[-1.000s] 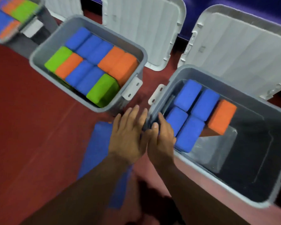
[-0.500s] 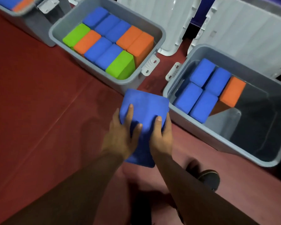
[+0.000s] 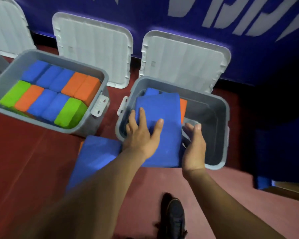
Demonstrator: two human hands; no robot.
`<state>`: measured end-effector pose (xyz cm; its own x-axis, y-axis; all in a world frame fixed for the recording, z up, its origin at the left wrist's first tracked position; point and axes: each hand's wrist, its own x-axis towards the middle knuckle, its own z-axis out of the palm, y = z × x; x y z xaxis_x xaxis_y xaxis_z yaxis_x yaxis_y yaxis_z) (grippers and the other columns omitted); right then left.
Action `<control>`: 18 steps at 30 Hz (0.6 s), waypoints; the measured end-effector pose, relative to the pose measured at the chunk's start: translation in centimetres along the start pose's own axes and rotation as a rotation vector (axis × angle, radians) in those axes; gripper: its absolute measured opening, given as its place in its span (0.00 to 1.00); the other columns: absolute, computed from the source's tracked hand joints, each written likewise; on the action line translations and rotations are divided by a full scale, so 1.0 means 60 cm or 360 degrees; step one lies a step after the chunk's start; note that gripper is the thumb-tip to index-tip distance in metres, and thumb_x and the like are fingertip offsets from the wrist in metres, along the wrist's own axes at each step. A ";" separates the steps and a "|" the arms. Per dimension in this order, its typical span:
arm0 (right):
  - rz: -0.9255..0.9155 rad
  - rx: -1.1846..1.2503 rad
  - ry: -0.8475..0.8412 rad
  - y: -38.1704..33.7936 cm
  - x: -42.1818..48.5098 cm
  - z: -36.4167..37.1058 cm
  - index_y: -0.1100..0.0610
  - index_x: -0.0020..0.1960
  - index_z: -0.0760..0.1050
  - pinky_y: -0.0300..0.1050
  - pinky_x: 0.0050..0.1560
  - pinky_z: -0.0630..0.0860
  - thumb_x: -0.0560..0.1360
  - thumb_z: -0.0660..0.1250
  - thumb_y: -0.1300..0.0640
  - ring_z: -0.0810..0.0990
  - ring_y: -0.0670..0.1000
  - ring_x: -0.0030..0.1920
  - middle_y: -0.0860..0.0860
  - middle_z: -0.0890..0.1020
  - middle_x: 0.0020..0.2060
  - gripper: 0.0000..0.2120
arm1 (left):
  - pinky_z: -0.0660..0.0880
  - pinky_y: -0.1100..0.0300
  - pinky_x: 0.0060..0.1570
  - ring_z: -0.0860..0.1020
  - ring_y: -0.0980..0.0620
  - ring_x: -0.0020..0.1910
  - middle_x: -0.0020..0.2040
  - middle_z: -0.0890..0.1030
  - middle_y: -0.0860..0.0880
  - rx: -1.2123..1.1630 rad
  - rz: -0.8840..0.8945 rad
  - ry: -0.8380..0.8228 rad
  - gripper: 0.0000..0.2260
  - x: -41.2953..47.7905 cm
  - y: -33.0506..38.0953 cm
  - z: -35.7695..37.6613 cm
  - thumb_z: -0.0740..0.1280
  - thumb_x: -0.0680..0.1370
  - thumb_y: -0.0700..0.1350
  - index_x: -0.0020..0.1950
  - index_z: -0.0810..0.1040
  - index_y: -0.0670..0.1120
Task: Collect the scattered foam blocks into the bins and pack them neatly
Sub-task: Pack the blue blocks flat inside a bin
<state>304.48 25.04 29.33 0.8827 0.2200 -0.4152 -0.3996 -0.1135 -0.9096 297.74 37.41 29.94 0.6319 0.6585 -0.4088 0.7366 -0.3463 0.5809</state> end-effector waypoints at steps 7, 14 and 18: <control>0.0062 0.0175 0.0414 -0.019 0.058 -0.139 0.57 0.51 0.83 0.51 0.62 0.78 0.78 0.59 0.39 0.85 0.50 0.52 0.51 0.87 0.49 0.24 | 0.49 0.42 0.78 0.51 0.43 0.81 0.83 0.45 0.49 -0.0274 -0.0450 -0.0431 0.46 0.030 0.101 0.130 0.42 0.73 0.78 0.84 0.49 0.51; 0.0113 -0.0267 0.0183 0.019 0.076 -0.108 0.44 0.71 0.71 0.45 0.68 0.70 0.78 0.53 0.30 0.76 0.44 0.66 0.42 0.79 0.65 0.29 | 0.72 0.47 0.67 0.78 0.46 0.63 0.66 0.79 0.50 -0.0919 -0.0663 -0.0356 0.50 0.039 0.111 0.182 0.44 0.65 0.85 0.69 0.77 0.55; 0.0196 -0.0468 0.0202 -0.018 0.122 -0.089 0.48 0.60 0.75 0.38 0.45 0.68 0.81 0.51 0.32 0.77 0.42 0.47 0.40 0.79 0.46 0.24 | 0.64 0.50 0.73 0.69 0.49 0.73 0.73 0.72 0.52 -0.0793 -0.0315 -0.0189 0.34 0.056 0.142 0.157 0.44 0.80 0.70 0.76 0.69 0.52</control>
<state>312.68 21.57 27.34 0.8633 0.0672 -0.5002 -0.4331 -0.4100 -0.8027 308.41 30.37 26.92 0.5370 0.5888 -0.6041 0.6592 0.1540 0.7360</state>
